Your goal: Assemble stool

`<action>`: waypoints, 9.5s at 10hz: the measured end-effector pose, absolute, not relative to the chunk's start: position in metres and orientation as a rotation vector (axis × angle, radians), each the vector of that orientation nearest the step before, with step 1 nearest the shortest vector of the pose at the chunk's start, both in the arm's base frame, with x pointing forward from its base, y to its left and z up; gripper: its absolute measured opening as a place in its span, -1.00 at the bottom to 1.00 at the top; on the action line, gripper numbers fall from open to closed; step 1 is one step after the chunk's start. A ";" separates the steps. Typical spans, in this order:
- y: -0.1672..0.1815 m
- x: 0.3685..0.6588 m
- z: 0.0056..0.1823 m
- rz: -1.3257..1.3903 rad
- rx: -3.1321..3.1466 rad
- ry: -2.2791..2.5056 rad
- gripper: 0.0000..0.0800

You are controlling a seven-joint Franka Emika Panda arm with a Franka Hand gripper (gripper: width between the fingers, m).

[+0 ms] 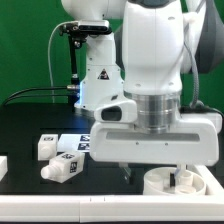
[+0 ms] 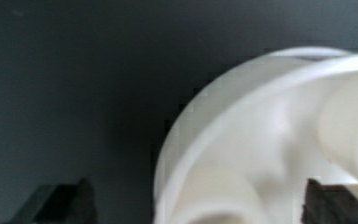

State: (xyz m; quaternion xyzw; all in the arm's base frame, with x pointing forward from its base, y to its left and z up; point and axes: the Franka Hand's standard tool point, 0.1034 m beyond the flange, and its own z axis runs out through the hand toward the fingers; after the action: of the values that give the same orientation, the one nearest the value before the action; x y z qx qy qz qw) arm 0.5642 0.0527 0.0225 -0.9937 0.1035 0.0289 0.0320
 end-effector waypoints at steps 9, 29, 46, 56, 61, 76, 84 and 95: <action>0.034 0.490 0.057 0.914 -2.848 0.292 0.62; -0.003 0.355 0.009 1.562 -2.442 0.456 0.62; 0.070 0.524 0.134 0.560 -2.927 0.329 -0.17; 0.067 0.580 0.129 -0.252 -3.074 0.082 -0.17; 0.103 0.618 0.110 -0.088 -3.164 -0.254 -0.17; 0.103 0.606 0.073 -0.172 -3.155 -0.277 -0.17; 0.103 0.611 0.073 -0.293 -3.140 -0.277 -0.17; 0.111 0.627 0.081 0.066 -3.151 -0.163 0.62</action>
Offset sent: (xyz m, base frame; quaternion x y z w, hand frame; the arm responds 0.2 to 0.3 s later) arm -0.0486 -0.0132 0.0308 0.0144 -0.1851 -0.0183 0.9824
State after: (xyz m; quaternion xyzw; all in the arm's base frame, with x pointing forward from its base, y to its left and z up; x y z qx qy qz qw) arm 0.6270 0.1109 0.0814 -0.9984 -0.0515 0.0209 -0.0071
